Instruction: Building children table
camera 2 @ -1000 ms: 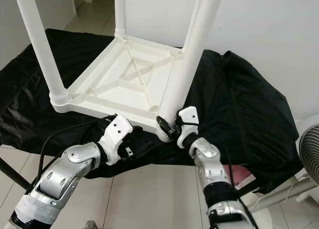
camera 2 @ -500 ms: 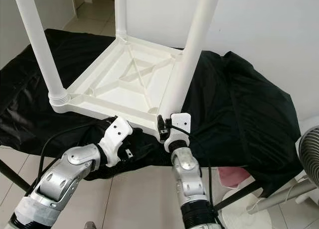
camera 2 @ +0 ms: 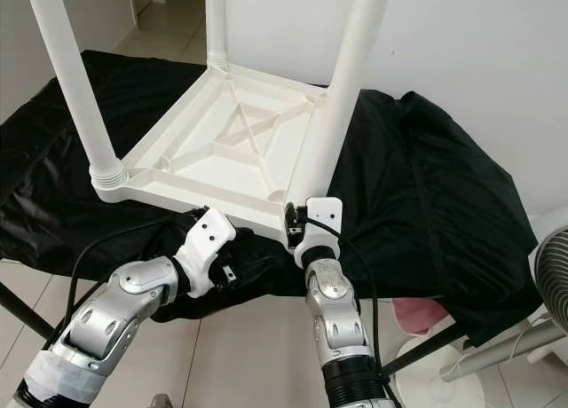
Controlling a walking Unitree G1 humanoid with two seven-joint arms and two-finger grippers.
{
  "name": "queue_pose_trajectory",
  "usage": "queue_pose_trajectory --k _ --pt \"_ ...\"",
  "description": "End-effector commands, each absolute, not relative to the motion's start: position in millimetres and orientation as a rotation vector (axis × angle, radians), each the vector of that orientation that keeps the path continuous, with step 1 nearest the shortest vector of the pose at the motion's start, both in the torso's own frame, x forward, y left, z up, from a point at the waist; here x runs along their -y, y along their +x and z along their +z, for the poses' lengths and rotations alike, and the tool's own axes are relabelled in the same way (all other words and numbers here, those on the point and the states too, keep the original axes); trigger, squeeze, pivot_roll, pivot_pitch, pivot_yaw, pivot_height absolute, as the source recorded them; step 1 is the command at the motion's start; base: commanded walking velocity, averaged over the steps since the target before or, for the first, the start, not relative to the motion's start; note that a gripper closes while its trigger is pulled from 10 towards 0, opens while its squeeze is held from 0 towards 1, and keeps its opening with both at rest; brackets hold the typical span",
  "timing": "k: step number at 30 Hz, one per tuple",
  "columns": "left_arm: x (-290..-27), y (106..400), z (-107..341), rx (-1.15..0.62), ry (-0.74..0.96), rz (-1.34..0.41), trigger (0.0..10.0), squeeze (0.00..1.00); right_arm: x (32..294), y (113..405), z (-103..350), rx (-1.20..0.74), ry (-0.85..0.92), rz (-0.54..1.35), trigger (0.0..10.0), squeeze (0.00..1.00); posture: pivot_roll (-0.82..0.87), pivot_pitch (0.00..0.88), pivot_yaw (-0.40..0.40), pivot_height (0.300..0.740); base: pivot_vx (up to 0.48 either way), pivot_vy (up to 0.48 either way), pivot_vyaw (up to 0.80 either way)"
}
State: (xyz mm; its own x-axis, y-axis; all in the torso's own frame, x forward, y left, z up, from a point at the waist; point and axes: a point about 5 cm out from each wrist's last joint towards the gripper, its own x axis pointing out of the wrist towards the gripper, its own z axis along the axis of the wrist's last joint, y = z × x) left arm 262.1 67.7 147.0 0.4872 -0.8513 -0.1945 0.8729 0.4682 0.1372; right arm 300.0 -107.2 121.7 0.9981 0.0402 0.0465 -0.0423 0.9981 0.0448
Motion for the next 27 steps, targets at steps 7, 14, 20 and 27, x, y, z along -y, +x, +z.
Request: queue_pose_trajectory --k 7,14,20,27 --pt "-66 258 145 -0.112 0.233 -1.06 10.0 0.0 108 289 118 0.055 0.064 0.081 10.0 1.0 0.04 0.018 -0.107 0.74 0.0 0.0 0.0" --pt "-67 260 146 -0.113 0.239 -1.054 10.0 0.0 121 291 128 0.119 0.058 0.301 10.0 0.0 0.04 0.018 -0.11 0.74 0.0 0.0 0.0" --pt "-67 260 146 -0.113 0.239 -1.05 10.0 0.0 128 293 131 0.131 0.0 0.408 10.0 0.0 0.05 0.02 -0.114 0.74 0.0 0.0 0.0" --pt "-68 259 146 -0.114 0.238 -1.045 10.0 0.0 148 303 136 0.123 -0.088 0.547 10.0 0.0 0.05 0.022 -0.113 0.74 0.0 0.0 0.0"
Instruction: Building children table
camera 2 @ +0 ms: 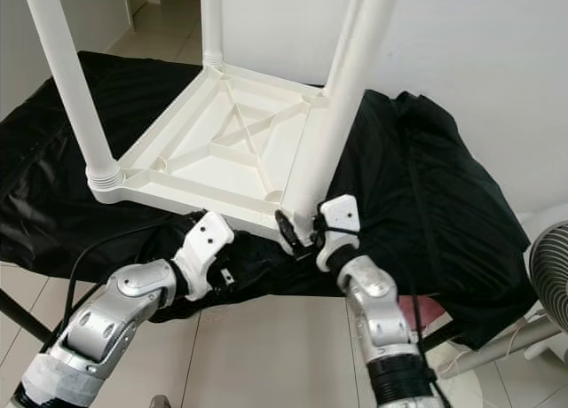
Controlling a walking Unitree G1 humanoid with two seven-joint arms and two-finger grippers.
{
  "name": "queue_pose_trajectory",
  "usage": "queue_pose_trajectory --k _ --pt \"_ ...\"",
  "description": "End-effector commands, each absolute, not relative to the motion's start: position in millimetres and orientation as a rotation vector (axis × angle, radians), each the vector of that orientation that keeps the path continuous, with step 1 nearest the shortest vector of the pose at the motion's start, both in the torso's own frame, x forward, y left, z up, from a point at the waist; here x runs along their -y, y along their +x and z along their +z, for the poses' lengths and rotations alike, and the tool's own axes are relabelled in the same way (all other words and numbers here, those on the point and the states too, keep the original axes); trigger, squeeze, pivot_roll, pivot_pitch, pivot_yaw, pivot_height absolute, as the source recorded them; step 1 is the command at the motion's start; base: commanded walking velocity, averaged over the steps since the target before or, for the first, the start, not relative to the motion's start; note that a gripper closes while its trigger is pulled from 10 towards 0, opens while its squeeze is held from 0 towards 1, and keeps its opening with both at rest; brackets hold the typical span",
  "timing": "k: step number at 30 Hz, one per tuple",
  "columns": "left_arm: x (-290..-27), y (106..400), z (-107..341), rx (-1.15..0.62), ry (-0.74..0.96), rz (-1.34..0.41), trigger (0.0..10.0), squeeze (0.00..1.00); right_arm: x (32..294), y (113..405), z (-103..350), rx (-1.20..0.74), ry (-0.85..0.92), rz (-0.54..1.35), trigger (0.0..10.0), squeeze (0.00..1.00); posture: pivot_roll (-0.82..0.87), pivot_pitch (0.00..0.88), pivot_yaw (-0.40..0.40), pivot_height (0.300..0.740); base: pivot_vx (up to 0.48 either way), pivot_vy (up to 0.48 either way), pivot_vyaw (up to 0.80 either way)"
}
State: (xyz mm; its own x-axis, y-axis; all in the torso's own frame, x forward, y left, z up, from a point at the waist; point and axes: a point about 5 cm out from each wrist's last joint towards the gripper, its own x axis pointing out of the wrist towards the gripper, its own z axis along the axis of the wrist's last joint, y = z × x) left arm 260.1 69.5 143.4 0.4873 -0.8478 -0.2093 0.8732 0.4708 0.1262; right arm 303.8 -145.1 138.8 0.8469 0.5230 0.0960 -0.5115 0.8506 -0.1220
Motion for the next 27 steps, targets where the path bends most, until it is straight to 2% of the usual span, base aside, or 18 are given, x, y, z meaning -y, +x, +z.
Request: queue_pose_trajectory --k 1,5,12,13,14,15,16,27 --pt "-68 260 146 -0.114 0.238 -1.045 10.0 0.0 153 306 137 0.118 -0.095 0.563 10.0 0.0 0.05 0.021 -0.112 0.74 0.0 0.0 0.0" --pt "-68 260 146 -0.113 0.238 -1.044 10.0 0.0 159 312 138 0.094 -0.066 0.609 10.0 0.0 0.05 0.021 -0.108 0.74 0.0 0.0 0.0" --pt "-67 263 148 -0.106 0.243 -1.046 10.0 0.0 153 320 129 0.032 -0.106 0.746 10.0 0.0 0.05 0.01 -0.105 0.74 0.0 0.0 0.0" --pt "-67 263 148 -0.104 0.243 -1.045 10.0 0.0 152 321 127 0.026 -0.113 0.759 5.8 0.0 0.05 0.01 -0.105 0.74 0.0 0.0 0.0" --pt "-67 263 149 -0.102 0.243 -1.045 10.0 0.0 151 322 124 0.021 -0.115 0.765 2.2 0.0 0.05 0.01 -0.106 0.74 0.0 0.0 0.0" --pt "-67 263 149 -0.102 0.243 -1.045 10.0 0.0 151 322 124 0.021 -0.115 0.765 2.2 0.0 0.05 0.01 -0.106 0.74 0.0 0.0 0.0" --pt "-67 264 149 -0.101 0.242 -1.042 10.0 0.0 151 323 122 0.014 -0.12 0.774 0.0 0.0 0.05 0.01 -0.108 0.74 0.0 0.0 0.0" --pt "-67 263 149 -0.099 0.236 -1.034 10.0 0.0 155 325 118 0.012 -0.095 0.762 0.0 0.0 0.05 0.018 -0.109 0.74 0.0 0.0 0.0"
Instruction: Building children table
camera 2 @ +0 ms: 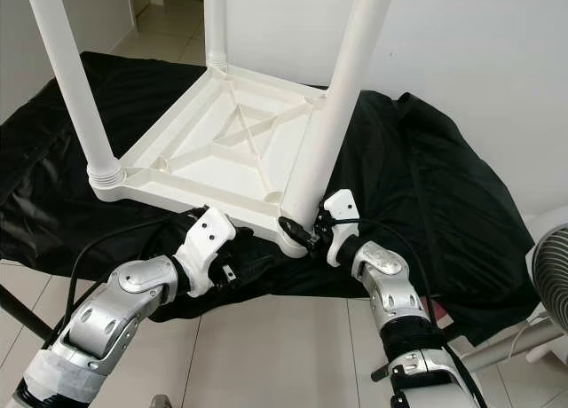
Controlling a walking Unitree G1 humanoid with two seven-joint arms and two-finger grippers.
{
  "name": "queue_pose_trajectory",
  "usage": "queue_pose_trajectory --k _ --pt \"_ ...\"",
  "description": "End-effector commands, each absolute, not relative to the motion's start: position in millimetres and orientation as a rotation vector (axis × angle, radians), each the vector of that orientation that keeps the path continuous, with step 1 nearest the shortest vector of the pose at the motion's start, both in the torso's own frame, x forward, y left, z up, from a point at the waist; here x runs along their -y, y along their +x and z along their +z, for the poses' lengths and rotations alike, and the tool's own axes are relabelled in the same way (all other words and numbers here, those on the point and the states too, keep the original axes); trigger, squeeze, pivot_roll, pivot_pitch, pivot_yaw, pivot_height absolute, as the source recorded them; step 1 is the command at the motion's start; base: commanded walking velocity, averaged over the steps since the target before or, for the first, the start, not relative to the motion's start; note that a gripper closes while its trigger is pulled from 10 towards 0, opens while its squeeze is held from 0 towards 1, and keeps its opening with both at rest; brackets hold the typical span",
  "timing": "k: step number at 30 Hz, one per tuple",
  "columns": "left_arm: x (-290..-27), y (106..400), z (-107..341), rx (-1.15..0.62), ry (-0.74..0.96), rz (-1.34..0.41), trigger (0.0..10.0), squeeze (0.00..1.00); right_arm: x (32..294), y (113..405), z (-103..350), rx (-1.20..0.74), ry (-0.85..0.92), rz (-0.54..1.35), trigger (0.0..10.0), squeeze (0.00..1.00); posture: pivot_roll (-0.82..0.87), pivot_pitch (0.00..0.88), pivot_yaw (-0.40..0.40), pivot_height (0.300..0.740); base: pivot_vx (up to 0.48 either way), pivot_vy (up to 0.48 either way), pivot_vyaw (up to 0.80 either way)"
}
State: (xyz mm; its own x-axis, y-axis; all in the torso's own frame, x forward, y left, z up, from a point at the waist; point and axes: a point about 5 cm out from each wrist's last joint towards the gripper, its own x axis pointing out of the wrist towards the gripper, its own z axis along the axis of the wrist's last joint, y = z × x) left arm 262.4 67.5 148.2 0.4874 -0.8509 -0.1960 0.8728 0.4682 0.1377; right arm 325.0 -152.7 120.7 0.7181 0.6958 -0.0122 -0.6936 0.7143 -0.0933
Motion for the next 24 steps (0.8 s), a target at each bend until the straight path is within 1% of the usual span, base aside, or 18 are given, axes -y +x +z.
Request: queue_pose_trajectory --k 1,2,3,5,8,14,17,18,19,21,23,24 --pt "-67 263 149 -0.1 0.236 -1.034 10.0 0.0 156 326 118 0.015 -0.087 0.752 0.0 0.0 0.05 0.018 -0.109 0.74 0.0 0.0 0.0" --pt "-67 263 149 -0.1 0.236 -1.034 10.0 0.0 156 326 118 0.015 -0.087 0.752 0.0 0.0 0.05 0.018 -0.109 0.74 0.0 0.0 0.0" --pt "-66 262 149 -0.101 0.233 -1.036 10.0 0.0 158 326 121 0.041 -0.053 0.721 10.0 0.0 0.04 0.031 -0.109 0.74 0.0 0.0 0.0" --pt "-66 262 149 -0.101 0.233 -1.036 10.0 0.0 158 326 121 0.041 -0.053 0.721 10.0 0.0 0.04 0.031 -0.109 0.74 0.0 0.0 0.0" --pt "-65 261 148 -0.102 0.227 -1.038 10.0 0.0 159 325 125 0.07 -0.019 0.68 10.0 0.0 0.03 0.039 -0.108 0.74 0.0 0.0 0.0" --pt "-64 262 148 -0.102 0.223 -1.04 10.0 0.0 161 324 124 0.064 -0.018 0.608 10.0 0.0 0.03 0.044 -0.112 0.74 0.0 0.0 0.0" --pt "-64 262 148 -0.105 0.219 -1.036 10.0 0.0 161 318 123 0.067 -0.016 0.479 10.0 0.0 0.02 0.053 -0.113 0.74 0.0 0.0 0.0" --pt "-64 262 148 -0.105 0.219 -1.036 10.0 0.0 161 318 123 0.067 -0.016 0.479 10.0 0.0 0.02 0.053 -0.113 0.74 0.0 0.0 0.0" --pt "-65 262 147 -0.105 0.218 -1.035 10.0 0.0 161 316 121 0.068 -0.014 0.431 10.0 0.0 0.02 0.055 -0.113 0.74 0.0 0.0 0.0" --pt "-65 262 147 -0.105 0.218 -1.035 10.0 0.0 161 316 121 0.068 -0.014 0.431 10.0 0.0 0.02 0.055 -0.113 0.74 0.0 0.0 0.0" --pt "-65 262 147 -0.107 0.215 -1.033 10.0 0.0 160 312 117 0.061 0.015 0.297 10.0 0.0 0.02 0.058 -0.11 0.74 0.0 0.0 0.0" --pt "-65 262 147 -0.107 0.215 -1.033 10.0 0.0 160 312 117 0.061 0.015 0.297 10.0 0.0 0.02 0.058 -0.11 0.74 0.0 0.0 0.0"
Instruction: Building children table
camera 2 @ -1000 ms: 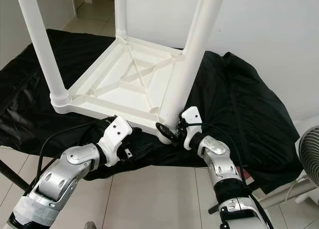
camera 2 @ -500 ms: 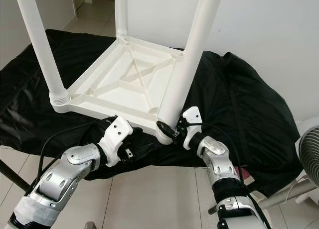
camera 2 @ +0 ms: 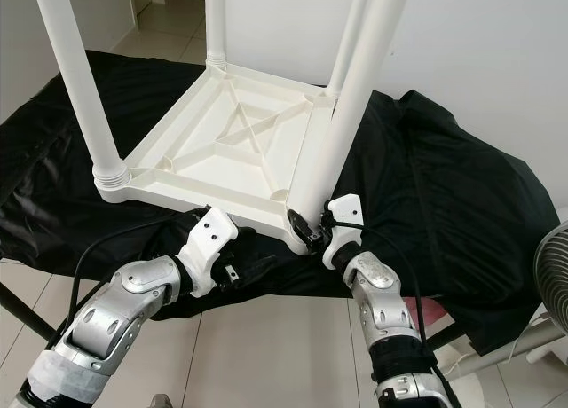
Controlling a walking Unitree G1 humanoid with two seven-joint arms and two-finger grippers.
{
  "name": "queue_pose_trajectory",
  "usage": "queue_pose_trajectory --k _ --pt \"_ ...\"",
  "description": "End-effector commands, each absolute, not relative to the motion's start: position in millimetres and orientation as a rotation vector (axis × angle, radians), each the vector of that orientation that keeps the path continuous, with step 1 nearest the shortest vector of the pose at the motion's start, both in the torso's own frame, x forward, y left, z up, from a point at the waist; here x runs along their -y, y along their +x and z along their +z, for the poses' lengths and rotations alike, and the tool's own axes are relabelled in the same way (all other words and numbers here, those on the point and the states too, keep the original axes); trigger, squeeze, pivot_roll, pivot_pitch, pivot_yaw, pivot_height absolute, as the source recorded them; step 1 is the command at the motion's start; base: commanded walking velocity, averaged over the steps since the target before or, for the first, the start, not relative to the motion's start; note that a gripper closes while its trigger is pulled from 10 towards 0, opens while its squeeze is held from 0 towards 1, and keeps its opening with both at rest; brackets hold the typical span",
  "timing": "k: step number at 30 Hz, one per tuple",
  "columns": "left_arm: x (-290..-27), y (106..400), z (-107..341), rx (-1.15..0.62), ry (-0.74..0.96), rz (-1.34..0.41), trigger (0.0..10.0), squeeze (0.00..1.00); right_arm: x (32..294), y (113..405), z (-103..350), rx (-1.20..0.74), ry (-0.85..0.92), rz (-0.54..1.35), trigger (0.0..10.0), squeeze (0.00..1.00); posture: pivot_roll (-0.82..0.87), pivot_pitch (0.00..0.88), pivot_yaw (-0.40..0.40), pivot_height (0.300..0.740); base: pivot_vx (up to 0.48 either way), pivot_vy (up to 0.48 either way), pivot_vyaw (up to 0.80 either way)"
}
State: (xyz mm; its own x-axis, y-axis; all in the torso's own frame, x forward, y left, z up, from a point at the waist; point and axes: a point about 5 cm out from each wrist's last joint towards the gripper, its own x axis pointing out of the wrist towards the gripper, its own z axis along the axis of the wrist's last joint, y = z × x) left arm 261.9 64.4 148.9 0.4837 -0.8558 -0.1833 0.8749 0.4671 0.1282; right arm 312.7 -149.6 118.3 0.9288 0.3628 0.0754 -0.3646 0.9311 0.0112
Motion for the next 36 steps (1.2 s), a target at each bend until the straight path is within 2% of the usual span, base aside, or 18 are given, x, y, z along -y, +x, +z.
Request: queue_pose_trajectory --k 1,8,12,23,24,25,26,27,28,36 --pt "-65 262 147 -0.107 0.215 -1.033 10.0 0.0 160 312 117 0.061 0.015 0.297 10.0 0.0 0.02 0.058 -0.11 0.74 0.0 0.0 0.0" --pt "-65 263 147 -0.11 0.215 -1.036 10.0 0.0 141 292 107 0.047 0.079 -0.042 10.0 0.0 0.01 0.063 -0.1 0.74 0.0 0.0 0.0" --pt "-65 263 147 -0.11 0.213 -1.04 10.0 0.0 126 291 115 0.067 0.099 -0.022 10.0 0.0 0.01 0.065 -0.091 0.74 0.0 0.0 0.0" --pt "-65 264 148 -0.112 0.219 -1.049 10.0 0.0 121 287 120 0.082 0.072 -0.004 10.0 0.0 0.0 0.068 -0.082 0.74 0.0 0.0 0.0" --pt "-65 264 148 -0.112 0.219 -1.049 10.0 0.0 120 286 120 0.079 0.068 -0.007 10.0 0.12 0.0 0.067 -0.086 0.74 0.0 0.0 0.0" --pt "-65 264 148 -0.112 0.219 -1.049 10.0 0.0 120 286 120 0.079 0.068 -0.007 10.0 0.12 0.0 0.067 -0.086 0.74 0.0 0.0 0.0" --pt "-65 263 147 -0.112 0.218 -1.049 10.0 0.0 120 286 120 0.078 0.065 -0.009 10.0 0.92 0.01 0.066 -0.088 0.74 0.0 0.0 0.0" --pt "-65 263 147 -0.112 0.218 -1.049 10.0 0.0 120 286 120 0.078 0.065 -0.009 10.0 0.92 0.01 0.066 -0.088 0.74 0.0 0.0 0.0" --pt "-65 263 147 -0.112 0.217 -1.049 10.0 0.0 119 287 120 0.075 0.067 -0.009 10.0 1.0 0.01 0.066 -0.088 0.74 0.0 0.0 0.0" --pt "-65 264 148 -0.108 0.215 -1.04 10.0 0.0 122 288 123 0.084 0.064 0.025 10.0 1.0 0.01 0.062 -0.094 0.74 0.0 0.0 0.0"
